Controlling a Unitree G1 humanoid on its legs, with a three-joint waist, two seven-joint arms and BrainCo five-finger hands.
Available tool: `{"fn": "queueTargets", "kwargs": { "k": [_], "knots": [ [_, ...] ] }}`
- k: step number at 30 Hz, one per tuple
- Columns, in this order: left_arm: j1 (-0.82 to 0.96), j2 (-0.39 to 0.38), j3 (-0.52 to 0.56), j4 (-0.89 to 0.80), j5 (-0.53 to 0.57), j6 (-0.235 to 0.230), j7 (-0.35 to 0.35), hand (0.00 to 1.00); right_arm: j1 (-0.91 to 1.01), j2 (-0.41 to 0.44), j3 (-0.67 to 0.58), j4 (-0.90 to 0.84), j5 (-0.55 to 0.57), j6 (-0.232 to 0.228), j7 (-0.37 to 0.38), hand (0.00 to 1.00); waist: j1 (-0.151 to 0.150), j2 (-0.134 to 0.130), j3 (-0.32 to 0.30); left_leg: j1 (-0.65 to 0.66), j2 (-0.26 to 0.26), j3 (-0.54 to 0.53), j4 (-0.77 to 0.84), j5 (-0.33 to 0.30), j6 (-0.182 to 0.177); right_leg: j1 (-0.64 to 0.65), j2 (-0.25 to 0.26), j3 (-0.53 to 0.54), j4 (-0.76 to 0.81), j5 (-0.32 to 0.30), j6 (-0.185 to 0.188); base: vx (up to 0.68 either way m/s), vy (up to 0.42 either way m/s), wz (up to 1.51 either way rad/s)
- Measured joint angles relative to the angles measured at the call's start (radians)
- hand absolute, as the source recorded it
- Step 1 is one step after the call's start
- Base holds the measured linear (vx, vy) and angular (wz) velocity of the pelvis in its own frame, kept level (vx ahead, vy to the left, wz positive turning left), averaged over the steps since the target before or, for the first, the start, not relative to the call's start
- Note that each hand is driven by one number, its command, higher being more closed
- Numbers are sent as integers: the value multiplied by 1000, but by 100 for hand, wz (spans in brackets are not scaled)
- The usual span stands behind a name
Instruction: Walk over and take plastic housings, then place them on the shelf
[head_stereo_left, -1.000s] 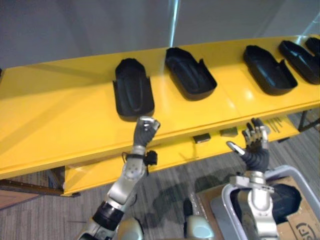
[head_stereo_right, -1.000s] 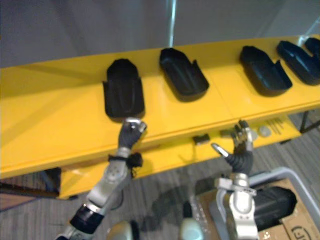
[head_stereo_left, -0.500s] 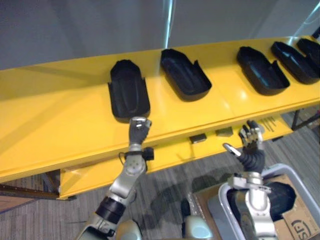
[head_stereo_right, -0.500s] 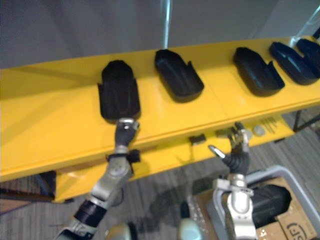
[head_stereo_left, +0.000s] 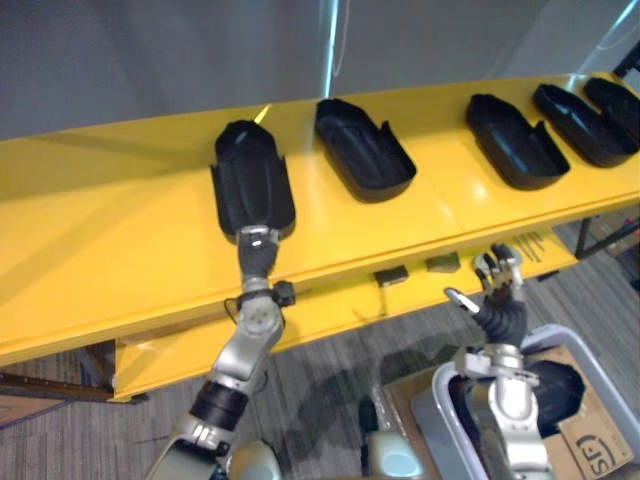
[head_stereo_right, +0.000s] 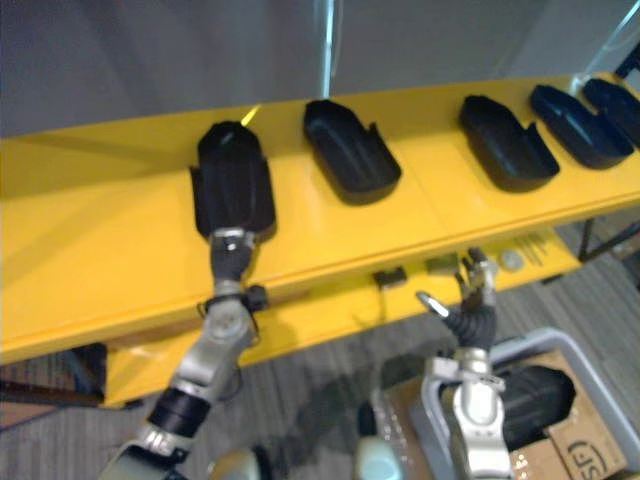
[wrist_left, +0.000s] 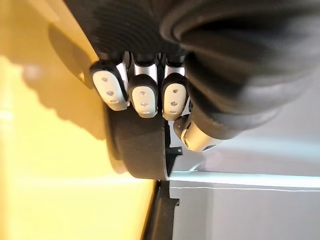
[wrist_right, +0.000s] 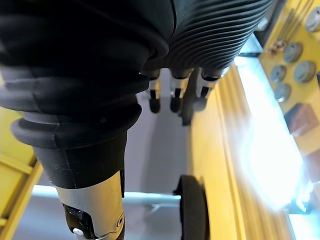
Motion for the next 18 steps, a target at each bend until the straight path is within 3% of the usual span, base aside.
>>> {"fn": "queueTargets", "kwargs": {
  "k": [8,12,18],
  "knots": [
    [-54,2,17,31,0,0,14,100,-16,0,0,7,0,0,0,0,-2,-5,3,1,-1,1,0,0,0,0,0,1,0,0,0,1,4,0],
    [-58,24,34,41,0,1,18,100,-22,-1,0,21,0,0,1,0,-20,-3,4,2,-1,3,-2,0,0,-1,0,6,0,-2,-2,5,15,-1],
    [-92,31,54,83,0,9,20,100,-21,-34,0,21,0,0,9,0,-27,13,23,6,0,9,-6,0,0,-3,2,15,0,-2,-3,5,8,-1]
  ]
}}
